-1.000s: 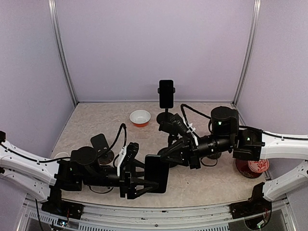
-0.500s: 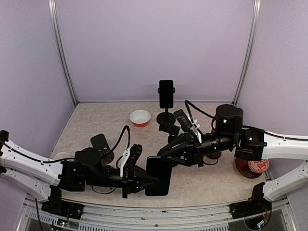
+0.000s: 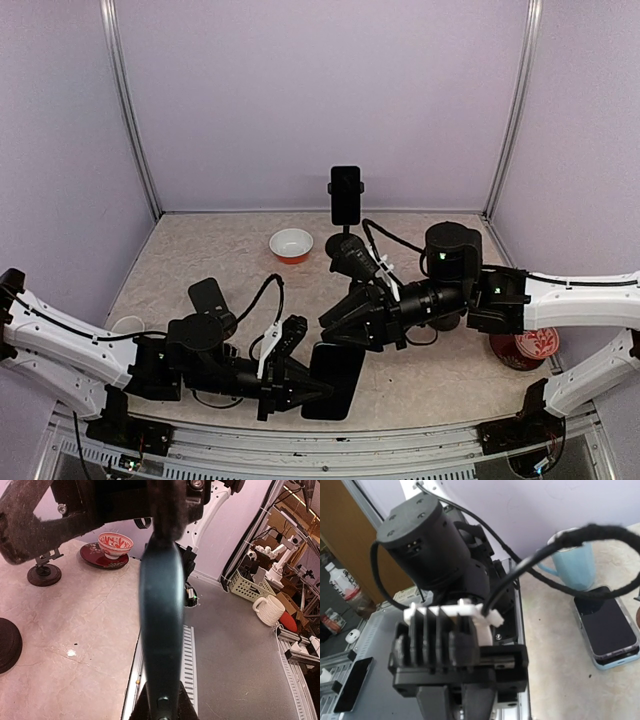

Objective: Place the phone on the phone stand
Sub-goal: Pass from the right arm to the left, then pass from the left arm to the right, then move the phone stand to the center of the board.

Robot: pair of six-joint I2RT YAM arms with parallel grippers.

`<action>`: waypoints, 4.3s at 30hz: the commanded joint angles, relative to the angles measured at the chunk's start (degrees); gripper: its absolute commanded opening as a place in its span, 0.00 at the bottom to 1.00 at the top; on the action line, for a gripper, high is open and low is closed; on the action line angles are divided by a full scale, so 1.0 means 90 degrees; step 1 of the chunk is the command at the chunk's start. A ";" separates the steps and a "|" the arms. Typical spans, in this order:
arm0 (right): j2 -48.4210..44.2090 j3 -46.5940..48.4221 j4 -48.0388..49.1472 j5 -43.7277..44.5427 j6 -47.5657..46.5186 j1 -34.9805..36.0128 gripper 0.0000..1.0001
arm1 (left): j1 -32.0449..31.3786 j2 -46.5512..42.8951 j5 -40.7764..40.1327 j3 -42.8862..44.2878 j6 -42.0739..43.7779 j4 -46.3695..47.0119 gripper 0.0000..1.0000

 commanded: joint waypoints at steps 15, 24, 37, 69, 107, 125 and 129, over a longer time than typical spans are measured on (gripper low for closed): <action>-0.0156 -0.0109 0.0000 -0.0428 -0.0171 0.0025 0.53 | 0.0024 -0.0135 -0.0200 0.0239 0.0078 0.0455 0.00; -0.0103 -0.0211 0.0275 -0.0730 0.0018 0.0025 0.54 | 0.0026 -0.0085 -0.0289 0.0266 0.0020 0.0422 0.00; 0.0200 -0.0210 0.0377 -0.0244 0.0094 0.0199 0.59 | 0.0034 -0.0034 -0.0473 0.0275 -0.0016 0.0419 0.00; 0.0598 -0.0012 0.0800 -0.0426 0.0174 0.0374 0.00 | 0.0029 -0.0091 -0.0510 0.0207 -0.0036 0.0398 0.00; -0.3248 -0.0667 -0.1626 0.5842 0.0187 -0.0664 0.00 | 0.2089 0.1050 -0.0207 0.1204 0.0166 0.0141 0.98; -0.3059 -0.0686 -0.1484 0.5556 0.0257 -0.0685 0.00 | 0.3262 0.1631 0.1490 0.1805 0.0397 0.1146 0.91; -0.3099 -0.0714 -0.1502 0.5524 0.0272 -0.0686 0.00 | 0.3583 0.2006 0.2060 0.2206 0.0277 0.1277 0.90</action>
